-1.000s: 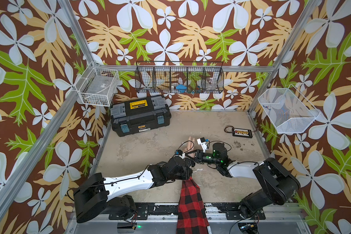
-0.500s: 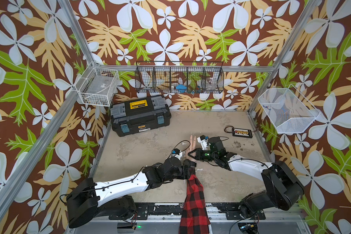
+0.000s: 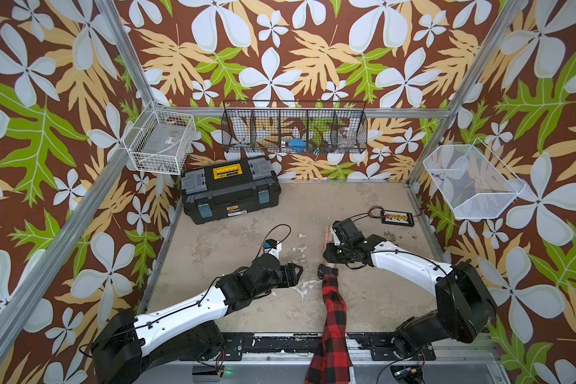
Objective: Take off the watch
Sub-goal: Adjust the hand at the center of the board.
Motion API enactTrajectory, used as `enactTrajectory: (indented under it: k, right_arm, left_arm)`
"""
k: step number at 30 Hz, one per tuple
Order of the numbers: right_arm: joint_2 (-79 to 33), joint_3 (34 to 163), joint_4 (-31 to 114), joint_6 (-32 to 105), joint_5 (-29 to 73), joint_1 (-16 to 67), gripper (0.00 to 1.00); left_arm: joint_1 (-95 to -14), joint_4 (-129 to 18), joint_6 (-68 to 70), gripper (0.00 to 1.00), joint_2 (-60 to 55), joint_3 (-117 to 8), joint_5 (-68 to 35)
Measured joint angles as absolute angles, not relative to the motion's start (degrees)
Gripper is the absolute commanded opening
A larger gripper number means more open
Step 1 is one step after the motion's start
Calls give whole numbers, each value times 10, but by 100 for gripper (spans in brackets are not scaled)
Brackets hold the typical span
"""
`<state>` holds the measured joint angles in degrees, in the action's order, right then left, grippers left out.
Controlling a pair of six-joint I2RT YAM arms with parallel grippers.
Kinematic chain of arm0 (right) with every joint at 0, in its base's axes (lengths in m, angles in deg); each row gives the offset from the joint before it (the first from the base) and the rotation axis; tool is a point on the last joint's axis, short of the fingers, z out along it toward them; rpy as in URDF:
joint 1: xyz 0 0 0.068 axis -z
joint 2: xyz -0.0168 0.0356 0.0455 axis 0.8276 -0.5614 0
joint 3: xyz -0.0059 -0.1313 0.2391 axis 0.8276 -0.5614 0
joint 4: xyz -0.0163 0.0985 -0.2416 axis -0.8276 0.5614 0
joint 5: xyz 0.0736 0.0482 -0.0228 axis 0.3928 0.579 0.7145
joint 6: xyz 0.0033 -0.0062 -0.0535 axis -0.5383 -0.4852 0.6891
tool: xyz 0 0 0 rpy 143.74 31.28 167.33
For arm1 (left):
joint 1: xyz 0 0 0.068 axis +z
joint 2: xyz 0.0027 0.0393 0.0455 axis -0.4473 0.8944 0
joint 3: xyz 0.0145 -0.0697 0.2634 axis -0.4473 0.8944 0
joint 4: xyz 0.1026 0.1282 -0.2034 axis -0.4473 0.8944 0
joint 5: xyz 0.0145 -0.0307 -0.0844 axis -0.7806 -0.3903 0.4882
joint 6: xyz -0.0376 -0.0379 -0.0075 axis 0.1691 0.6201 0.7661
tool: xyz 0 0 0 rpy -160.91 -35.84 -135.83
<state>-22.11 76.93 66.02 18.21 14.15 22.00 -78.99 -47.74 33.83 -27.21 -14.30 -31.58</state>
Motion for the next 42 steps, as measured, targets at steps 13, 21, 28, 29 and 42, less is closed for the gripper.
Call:
enactTrajectory:
  k: [13,21,28,29,42]
  right_arm:
    - [-343,926,844,136,-82,114,25]
    - [-426,1012,920,97,-152,61,30]
    - [-490,1091,962,70,-179,25,44]
    - [-497,1102,967,64,-183,20,45]
    - [-503,1148,960,43,-133,-27,60]
  left_arm:
    - [-777,-439,308,75,-323,-123,-316]
    - [-774,-399,298,76,-373,-109,-317]
    - [-774,-378,298,77,-406,-92,-316]
    - [-774,-374,298,77,-409,-90,-316]
    - [-774,-361,299,78,-422,-73,-313]
